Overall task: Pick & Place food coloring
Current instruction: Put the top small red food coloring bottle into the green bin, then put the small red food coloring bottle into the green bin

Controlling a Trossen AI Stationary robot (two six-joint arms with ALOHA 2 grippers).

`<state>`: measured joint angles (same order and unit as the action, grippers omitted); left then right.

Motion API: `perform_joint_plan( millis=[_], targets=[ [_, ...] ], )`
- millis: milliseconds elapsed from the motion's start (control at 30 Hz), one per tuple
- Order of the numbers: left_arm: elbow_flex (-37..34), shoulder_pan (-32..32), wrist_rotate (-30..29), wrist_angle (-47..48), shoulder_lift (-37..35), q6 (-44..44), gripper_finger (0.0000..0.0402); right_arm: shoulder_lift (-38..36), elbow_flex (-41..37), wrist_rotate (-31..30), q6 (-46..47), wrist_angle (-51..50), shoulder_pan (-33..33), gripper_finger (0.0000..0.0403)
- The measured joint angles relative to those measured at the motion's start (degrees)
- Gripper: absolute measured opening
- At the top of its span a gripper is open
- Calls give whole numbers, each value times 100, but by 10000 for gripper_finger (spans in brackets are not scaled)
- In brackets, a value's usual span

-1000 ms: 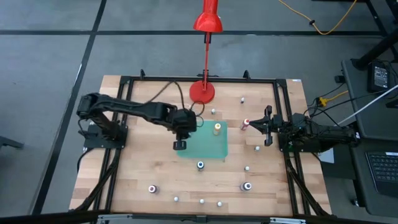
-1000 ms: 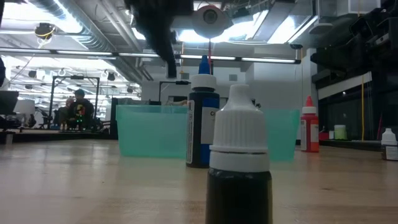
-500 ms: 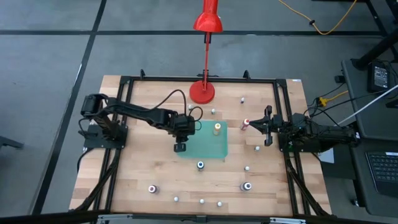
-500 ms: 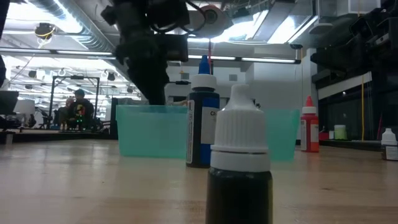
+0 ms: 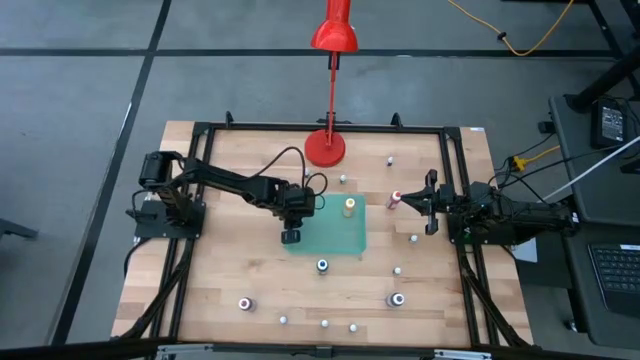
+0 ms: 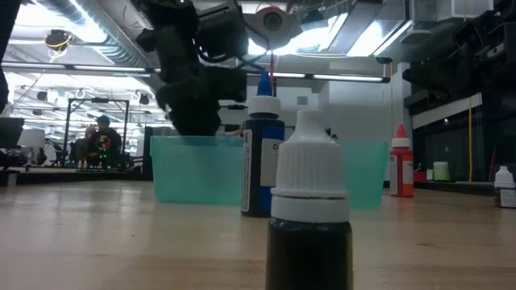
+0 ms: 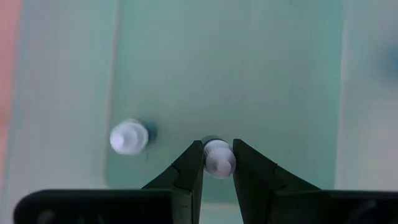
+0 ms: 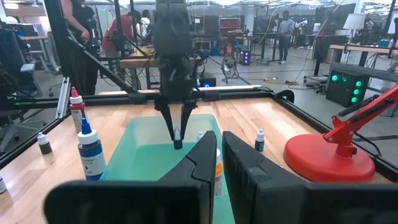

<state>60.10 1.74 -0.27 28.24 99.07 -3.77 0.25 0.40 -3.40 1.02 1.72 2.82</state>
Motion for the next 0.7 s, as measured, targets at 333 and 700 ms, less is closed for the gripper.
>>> perform_joint_plan(
  millis=[333,700],
  targets=[
    [4,4,-21,-64,52,6,97,0,0,0,0,1,1,31],
    [220,13,-134,410,30,6,131,0,0,0,0,0,0,31]
  ],
)
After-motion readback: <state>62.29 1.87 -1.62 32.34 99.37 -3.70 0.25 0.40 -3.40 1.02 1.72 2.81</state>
